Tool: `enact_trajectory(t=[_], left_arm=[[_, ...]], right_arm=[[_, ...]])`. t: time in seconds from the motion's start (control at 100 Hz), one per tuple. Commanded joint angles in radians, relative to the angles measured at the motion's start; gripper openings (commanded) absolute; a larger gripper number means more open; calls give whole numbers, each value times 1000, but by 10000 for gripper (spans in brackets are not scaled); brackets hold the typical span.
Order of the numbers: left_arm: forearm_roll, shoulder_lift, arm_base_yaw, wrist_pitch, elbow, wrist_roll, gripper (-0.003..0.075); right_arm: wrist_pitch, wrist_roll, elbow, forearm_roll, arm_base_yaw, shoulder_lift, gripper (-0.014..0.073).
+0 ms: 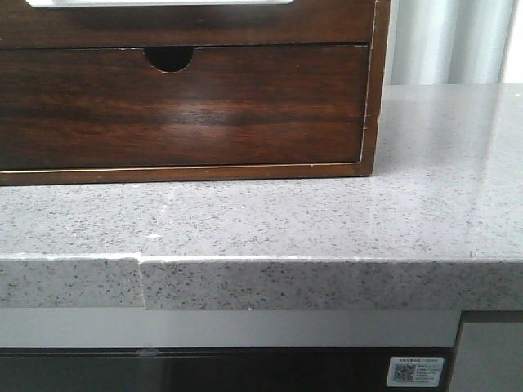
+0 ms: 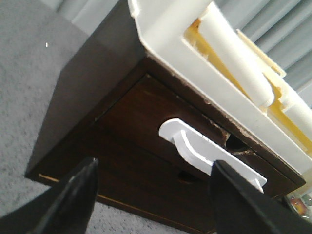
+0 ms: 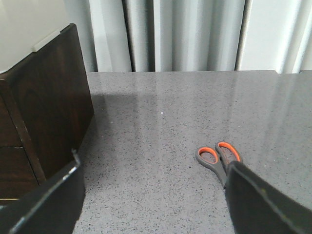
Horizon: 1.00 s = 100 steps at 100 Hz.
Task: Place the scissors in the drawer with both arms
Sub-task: 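Lower the left gripper onto the white drawer handle and grasp it, then pull the drawer open toward the robot with the left gripper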
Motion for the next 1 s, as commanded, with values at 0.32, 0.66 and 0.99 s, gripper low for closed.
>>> enact_trajectory(t=[0.32,0.66,0.99], left_arm=[[-648,277,-3,60,-24,433,441],[-1005,444,-3,300,-27,761,441],[-1005,589,-3,427,-132,786,441]], right_arm=[[-90,-2,-32,8,3,17,535],[-90,-2,-32,8,3,17,535],[-90,-2,-32,8,3,17,535]])
